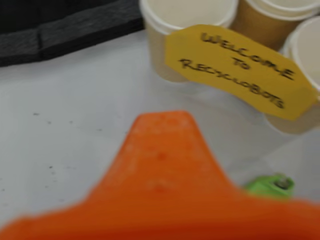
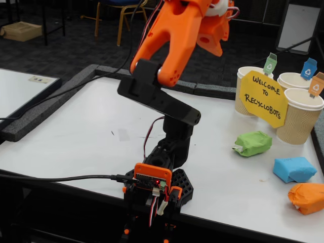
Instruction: Sort rubbish by color.
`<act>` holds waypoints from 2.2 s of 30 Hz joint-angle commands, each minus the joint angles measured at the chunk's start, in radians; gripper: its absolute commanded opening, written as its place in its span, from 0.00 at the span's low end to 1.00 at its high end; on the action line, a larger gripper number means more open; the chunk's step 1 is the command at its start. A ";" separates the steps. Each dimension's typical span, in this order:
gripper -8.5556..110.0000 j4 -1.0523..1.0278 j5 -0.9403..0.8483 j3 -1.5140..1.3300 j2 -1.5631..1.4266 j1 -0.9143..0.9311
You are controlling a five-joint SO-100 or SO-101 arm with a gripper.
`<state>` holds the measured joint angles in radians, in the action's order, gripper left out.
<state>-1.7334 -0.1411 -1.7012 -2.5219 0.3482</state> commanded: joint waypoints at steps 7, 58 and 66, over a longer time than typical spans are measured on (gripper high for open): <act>0.16 -0.017 -0.020 0.083 0.008 0.132; 0.16 0.362 -1.232 -0.397 0.448 0.387; 0.19 0.538 -1.339 -0.382 0.503 0.457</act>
<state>-1.2701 -1.4312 -2.1292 -2.0203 0.7547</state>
